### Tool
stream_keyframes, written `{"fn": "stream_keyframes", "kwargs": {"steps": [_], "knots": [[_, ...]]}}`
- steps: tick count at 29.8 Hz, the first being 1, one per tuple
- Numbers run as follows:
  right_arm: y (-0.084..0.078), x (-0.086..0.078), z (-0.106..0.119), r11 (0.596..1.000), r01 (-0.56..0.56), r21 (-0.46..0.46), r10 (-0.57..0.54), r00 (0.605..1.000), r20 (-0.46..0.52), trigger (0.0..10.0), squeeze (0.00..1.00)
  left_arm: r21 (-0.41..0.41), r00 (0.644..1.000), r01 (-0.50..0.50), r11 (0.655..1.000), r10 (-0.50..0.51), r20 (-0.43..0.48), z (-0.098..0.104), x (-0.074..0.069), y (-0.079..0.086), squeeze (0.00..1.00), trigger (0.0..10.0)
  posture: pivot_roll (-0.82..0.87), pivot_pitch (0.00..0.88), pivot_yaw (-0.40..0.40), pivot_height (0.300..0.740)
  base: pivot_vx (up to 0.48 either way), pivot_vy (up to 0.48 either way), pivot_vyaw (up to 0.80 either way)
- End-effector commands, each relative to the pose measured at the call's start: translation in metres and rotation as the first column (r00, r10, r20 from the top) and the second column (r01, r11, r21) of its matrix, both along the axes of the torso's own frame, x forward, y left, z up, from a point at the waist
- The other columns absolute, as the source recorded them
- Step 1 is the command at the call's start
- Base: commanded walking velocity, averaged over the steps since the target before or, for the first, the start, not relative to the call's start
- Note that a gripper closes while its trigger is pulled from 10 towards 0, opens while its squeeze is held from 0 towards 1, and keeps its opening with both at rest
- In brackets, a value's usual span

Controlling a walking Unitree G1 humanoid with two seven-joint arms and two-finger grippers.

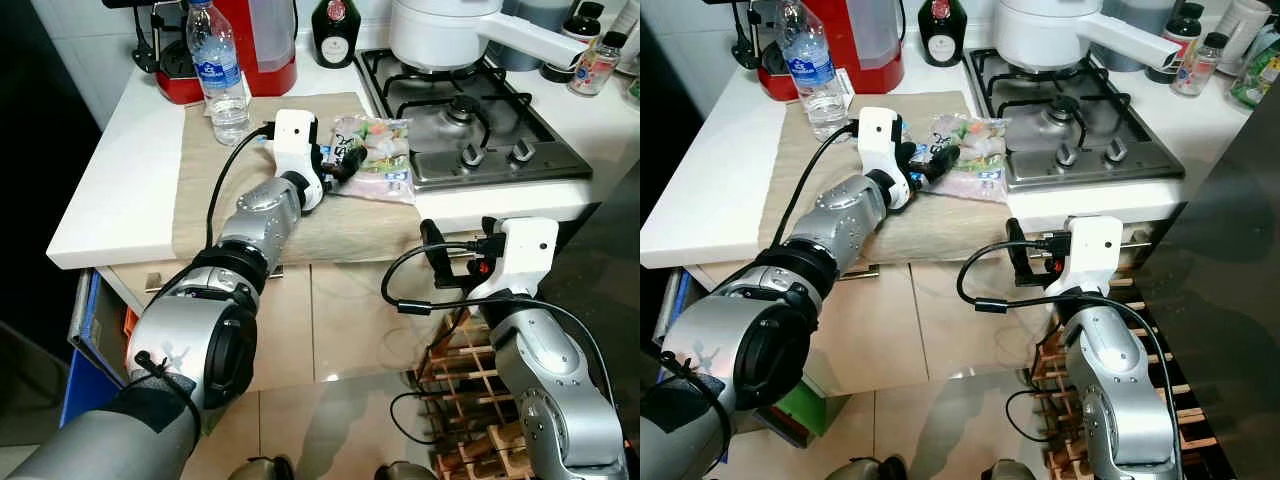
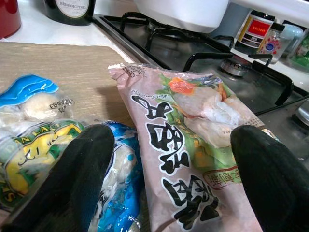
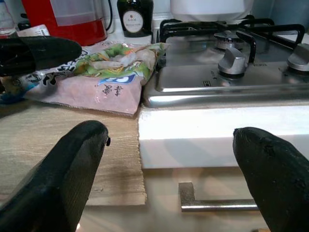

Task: Restocking fridge

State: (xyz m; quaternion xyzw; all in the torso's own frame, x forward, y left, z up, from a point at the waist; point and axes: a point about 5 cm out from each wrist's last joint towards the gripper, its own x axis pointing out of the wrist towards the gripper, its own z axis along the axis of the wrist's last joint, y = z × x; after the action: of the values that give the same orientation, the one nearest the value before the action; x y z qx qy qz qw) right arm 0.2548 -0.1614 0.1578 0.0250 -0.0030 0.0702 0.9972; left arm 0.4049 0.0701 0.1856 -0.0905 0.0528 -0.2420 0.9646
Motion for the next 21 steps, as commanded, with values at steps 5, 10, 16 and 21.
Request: {"fn": "stream_keyframes", "kwargs": {"steps": [5, 10, 16, 21], "knots": [[0.0, -0.001, 0.005, 1.0, 0.004, -0.01, -0.003, 1.0, 0.018, 10.0, 0.88, 0.077, 0.999, 0.021, 0.997, -0.025, 0.045, 0.003, 0.0, 0.0, 0.0, 10.0, -0.33, 0.093, 0.069, 0.74, 0.0, 0.0, 0.0], [0.0, 0.0, 0.005, 1.0, 0.004, -0.009, -0.004, 1.0, 0.018, 10.0, 0.88, 0.196, 0.998, 0.047, 0.98, -0.056, 0.038, -0.011, -0.003, 0.006, 0.0, 10.0, -0.33, 0.091, 0.073, 0.74, 0.0, 0.0, 0.0], [0.0, -0.001, 0.005, 1.0, 0.008, -0.01, -0.007, 1.0, 0.018, 10.0, 0.88, 0.28, 0.998, 0.056, 0.958, -0.048, -0.036, -0.031, -0.007, 0.02, 0.0, 10.0, -0.34, 0.09, 0.075, 0.74, 0.0, 0.0, 0.0], [-0.001, -0.002, 0.004, 1.0, 0.009, -0.011, -0.009, 1.0, 0.013, 10.0, 0.88, 0.345, 0.996, 0.068, 0.936, -0.044, -0.077, -0.039, -0.009, 0.038, 0.0, 10.0, -0.34, 0.09, 0.073, 0.74, 0.0, 0.0, 0.0]]}}
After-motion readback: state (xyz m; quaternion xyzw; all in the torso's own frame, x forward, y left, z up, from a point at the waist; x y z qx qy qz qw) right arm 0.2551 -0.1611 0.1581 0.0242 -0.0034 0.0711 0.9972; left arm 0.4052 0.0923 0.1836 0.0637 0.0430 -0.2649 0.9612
